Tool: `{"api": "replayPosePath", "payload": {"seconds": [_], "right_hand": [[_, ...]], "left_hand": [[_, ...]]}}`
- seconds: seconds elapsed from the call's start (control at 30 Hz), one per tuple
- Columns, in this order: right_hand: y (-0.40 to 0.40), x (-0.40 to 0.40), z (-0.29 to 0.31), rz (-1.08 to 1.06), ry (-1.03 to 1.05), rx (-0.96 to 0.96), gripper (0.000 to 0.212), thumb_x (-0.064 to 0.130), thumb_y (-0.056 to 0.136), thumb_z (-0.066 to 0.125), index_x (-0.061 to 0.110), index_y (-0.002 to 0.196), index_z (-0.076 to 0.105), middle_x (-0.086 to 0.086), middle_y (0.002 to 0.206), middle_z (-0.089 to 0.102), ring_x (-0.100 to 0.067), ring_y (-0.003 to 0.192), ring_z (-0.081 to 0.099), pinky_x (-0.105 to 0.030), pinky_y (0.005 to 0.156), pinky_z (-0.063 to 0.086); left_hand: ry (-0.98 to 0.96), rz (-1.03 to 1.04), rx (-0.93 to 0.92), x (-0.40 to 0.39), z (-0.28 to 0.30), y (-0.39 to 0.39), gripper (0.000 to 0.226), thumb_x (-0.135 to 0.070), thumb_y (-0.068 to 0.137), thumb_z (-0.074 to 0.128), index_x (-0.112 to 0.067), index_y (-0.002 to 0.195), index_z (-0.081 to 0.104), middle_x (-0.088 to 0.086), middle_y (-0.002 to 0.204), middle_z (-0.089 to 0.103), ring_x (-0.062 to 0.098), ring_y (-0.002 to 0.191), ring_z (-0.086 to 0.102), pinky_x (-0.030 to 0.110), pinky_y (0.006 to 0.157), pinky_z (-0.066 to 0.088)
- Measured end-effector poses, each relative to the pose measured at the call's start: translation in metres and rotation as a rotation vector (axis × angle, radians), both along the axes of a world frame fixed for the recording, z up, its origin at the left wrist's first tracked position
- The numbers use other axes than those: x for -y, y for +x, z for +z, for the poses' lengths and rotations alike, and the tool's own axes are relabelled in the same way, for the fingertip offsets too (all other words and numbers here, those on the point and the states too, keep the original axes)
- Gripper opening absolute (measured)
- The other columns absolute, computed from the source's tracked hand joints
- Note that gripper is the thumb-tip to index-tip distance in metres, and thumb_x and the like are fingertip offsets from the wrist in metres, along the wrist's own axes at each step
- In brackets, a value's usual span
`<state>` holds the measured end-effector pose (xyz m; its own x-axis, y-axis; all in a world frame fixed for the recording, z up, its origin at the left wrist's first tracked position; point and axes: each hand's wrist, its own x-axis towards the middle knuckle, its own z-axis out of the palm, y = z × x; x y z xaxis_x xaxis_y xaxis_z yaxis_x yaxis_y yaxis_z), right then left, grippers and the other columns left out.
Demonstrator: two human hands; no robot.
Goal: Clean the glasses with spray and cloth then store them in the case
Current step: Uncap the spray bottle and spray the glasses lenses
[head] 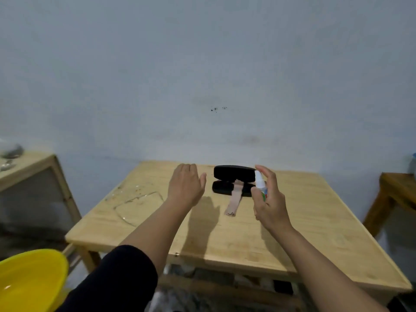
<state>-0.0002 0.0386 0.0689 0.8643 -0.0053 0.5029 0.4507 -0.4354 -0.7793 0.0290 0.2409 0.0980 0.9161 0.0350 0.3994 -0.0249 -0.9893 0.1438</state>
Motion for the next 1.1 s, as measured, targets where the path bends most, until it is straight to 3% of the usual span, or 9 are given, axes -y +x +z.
{"api": "replayPosePath", "payload": {"seconds": [0.13,0.23,0.43,0.6,0.7,0.77,0.83,0.97,1.1], "right_hand": [[0.004,-0.048,-0.001,0.107,-0.01,0.011,0.043,0.024,0.082,0.041,0.042,0.122,0.039,-0.013,0.066,0.056,-0.02,0.042,0.044,-0.034,0.044,0.04],[0.01,-0.079,-0.007,0.172,-0.03,0.011,0.044,0.024,0.083,0.042,0.046,0.121,0.038,-0.004,0.071,0.055,-0.024,0.045,0.045,-0.039,0.047,0.044],[0.014,-0.129,-0.018,0.247,-0.06,0.007,0.045,0.025,0.085,0.04,0.054,0.119,0.033,-0.023,0.067,0.054,-0.042,0.048,0.045,-0.05,0.045,0.043],[0.02,-0.15,-0.03,0.281,-0.076,-0.023,0.048,0.025,0.086,0.041,0.062,0.115,0.031,-0.019,0.067,0.054,-0.026,0.044,0.039,-0.049,0.044,0.043],[0.029,-0.156,-0.037,0.289,-0.083,-0.035,0.052,0.017,0.091,0.044,0.059,0.117,0.032,-0.013,0.061,0.051,-0.02,0.045,0.038,-0.044,0.043,0.039],[0.034,-0.159,-0.04,0.294,-0.084,-0.045,0.053,0.011,0.092,0.044,0.055,0.119,0.033,-0.009,0.057,0.047,-0.017,0.044,0.037,-0.038,0.045,0.036],[0.036,-0.161,-0.042,0.297,-0.078,-0.059,0.053,0.011,0.093,0.044,0.057,0.117,0.033,-0.009,0.057,0.046,-0.016,0.043,0.036,-0.035,0.045,0.034],[0.038,-0.164,-0.041,0.296,-0.054,-0.105,0.057,0.01,0.093,0.043,0.063,0.111,0.032,-0.009,0.056,0.042,-0.013,0.043,0.033,-0.031,0.045,0.03],[0.04,-0.161,-0.042,0.293,-0.054,-0.12,0.055,0.012,0.093,0.043,0.062,0.112,0.032,-0.007,0.056,0.041,-0.011,0.043,0.032,-0.031,0.045,0.029]], "left_hand": [[-0.038,0.122,0.013,-0.058,-0.002,-0.017,0.044,-0.034,0.098,0.033,0.0,0.12,0.048,0.019,0.12,0.055,0.031,0.12,0.043,0.035,0.101,0.032],[-0.078,0.199,-0.002,-0.098,-0.009,-0.031,0.042,-0.032,0.098,0.032,0.0,0.121,0.048,0.018,0.12,0.056,0.03,0.119,0.044,0.036,0.098,0.035],[-0.149,0.281,-0.036,-0.17,-0.035,-0.05,0.034,-0.007,0.095,0.032,-0.002,0.125,0.046,0.016,0.126,0.051,0.03,0.121,0.041,0.035,0.094,0.037],[-0.177,0.251,-0.058,-0.202,-0.065,-0.052,0.055,0.009,0.085,0.038,-0.013,0.136,0.04,0.011,0.142,0.039,0.027,0.131,0.035,0.036,0.099,0.039],[-0.2,0.25,-0.1,-0.209,-0.076,-0.046,0.048,-0.002,0.09,0.045,-0.017,0.135,0.043,0.01,0.149,0.031,0.027,0.135,0.033,0.039,0.104,0.036],[-0.237,0.239,-0.113,-0.211,-0.079,-0.042,0.039,-0.009,0.093,0.046,-0.018,0.131,0.048,0.007,0.15,0.03,0.025,0.132,0.038,0.029,0.101,0.038],[-0.279,0.218,-0.114,-0.214,-0.082,-0.038,0.035,-0.013,0.094,0.045,-0.015,0.128,0.052,0.005,0.149,0.032,0.022,0.127,0.044,0.014,0.093,0.038],[-0.308,0.224,-0.053,-0.213,-0.084,-0.027,0.031,-0.007,0.091,0.052,-0.013,0.12,0.06,0.011,0.145,0.042,0.029,0.128,0.045,0.034,0.104,0.036],[-0.478,0.232,0.082,-0.205,-0.078,-0.017,0.025,-0.004,0.092,0.049,-0.007,0.109,0.067,0.011,0.112,0.067,0.023,0.104,0.063,0.019,0.087,0.039]]}}
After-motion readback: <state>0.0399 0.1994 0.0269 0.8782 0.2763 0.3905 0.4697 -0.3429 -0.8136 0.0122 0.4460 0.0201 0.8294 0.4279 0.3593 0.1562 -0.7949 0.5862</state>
